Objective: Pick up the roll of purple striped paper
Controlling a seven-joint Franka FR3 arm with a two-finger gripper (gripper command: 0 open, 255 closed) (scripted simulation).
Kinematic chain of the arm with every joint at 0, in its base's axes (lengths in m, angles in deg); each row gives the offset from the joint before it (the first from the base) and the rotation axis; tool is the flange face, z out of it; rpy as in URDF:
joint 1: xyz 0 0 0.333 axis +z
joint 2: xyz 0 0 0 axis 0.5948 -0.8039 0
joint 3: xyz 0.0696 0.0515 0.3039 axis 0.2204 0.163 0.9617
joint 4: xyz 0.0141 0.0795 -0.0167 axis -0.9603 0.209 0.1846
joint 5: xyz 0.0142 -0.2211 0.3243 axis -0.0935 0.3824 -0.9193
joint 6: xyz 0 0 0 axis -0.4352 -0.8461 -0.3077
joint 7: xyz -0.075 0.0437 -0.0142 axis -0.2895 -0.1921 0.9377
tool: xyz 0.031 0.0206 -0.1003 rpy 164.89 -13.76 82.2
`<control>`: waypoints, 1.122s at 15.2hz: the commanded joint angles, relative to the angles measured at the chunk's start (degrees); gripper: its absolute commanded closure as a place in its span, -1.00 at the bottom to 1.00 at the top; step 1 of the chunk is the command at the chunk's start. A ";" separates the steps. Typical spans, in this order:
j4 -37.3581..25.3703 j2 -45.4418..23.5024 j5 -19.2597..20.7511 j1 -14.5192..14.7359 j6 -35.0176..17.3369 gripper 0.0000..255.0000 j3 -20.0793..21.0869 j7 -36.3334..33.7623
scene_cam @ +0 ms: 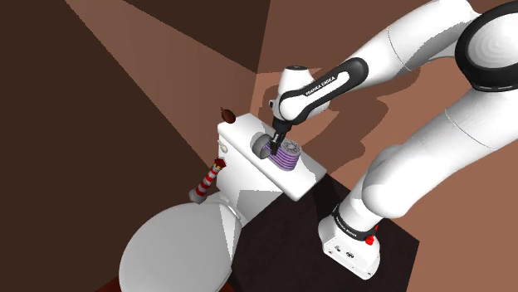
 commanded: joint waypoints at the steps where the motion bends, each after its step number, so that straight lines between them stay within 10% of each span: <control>1: 0.03 -0.10 -0.03 0.07 -0.09 1.00 0.05 0.00; 17: -4.48 10.24 0.91 -0.43 14.71 1.00 1.07 -0.95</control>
